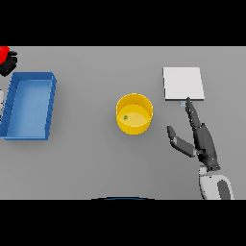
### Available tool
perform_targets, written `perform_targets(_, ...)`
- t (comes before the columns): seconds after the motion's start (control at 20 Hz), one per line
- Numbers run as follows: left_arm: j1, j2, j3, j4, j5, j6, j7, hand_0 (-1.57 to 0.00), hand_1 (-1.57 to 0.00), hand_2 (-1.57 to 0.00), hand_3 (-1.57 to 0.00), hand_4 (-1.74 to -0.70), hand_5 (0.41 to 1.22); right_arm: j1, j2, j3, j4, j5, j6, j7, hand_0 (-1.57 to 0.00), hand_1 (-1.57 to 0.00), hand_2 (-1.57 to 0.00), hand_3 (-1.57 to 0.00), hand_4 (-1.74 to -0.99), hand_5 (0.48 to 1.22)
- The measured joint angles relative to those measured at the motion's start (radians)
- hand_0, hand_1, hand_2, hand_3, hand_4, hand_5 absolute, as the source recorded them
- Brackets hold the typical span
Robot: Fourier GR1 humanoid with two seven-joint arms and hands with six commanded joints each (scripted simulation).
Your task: Pick up the red beaker and tilt it to pour out 1 green nut into yellow bowl. Pick up the yellow bowl and place it on the metallic measuring scale.
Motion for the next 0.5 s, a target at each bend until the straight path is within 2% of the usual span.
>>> perform_targets(0.1,0.078,-0.018,0.005,-0.087,0.014,0.016,0.035,-1.57,-1.57,-1.57,-1.57,-1.74,1.151,0.002,-0.008,-0.004,-0.01,0.002,-0.002,0.005,0.0,0.0,0.0,0.0,-1.174,0.676)
perform_targets(0.3,0.197,-0.053,0.002,-0.217,0.035,0.04,0.089,-1.57,-1.57,-1.57,-1.57,-1.74,0.925,-0.007,-0.005,-0.005,0.005,-0.006,0.004,0.007,0.0,0.0,0.0,0.0,-1.157,0.671)
perform_targets(0.35,0.201,-0.059,0.0,-0.235,0.034,0.045,0.11,-1.57,-1.57,-1.57,-1.57,-1.66,0.868,0.004,-0.001,-0.002,0.001,-0.003,0.002,0.0,0.0,0.0,0.0,0.0,-1.155,0.669)
perform_targets(0.4,0.207,-0.061,0.002,-0.252,0.039,0.038,0.145,-1.57,-1.57,-1.53,-1.53,-1.52,0.818,0.004,0.008,0.005,0.0,0.002,-0.001,0.007,0.0,0.0,0.0,0.0,-1.155,0.67)
perform_targets(0.45,0.22,-0.058,0.002,-0.276,0.049,0.019,0.156,-1.47,-1.34,-1.28,-1.32,-1.37,0.774,0.003,0.006,-0.001,0.006,-0.007,0.002,0.005,0.0,0.0,0.0,0.0,-1.153,0.67)
perform_targets(0.5,0.241,-0.049,-0.009,-0.305,0.07,-0.033,0.121,-1.17,-1.07,-1.02,-1.05,-1.23,0.737,-0.001,0.002,-0.003,0.001,-0.01,0.005,0.008,0.0,0.0,0.0,0.0,-1.151,0.67)
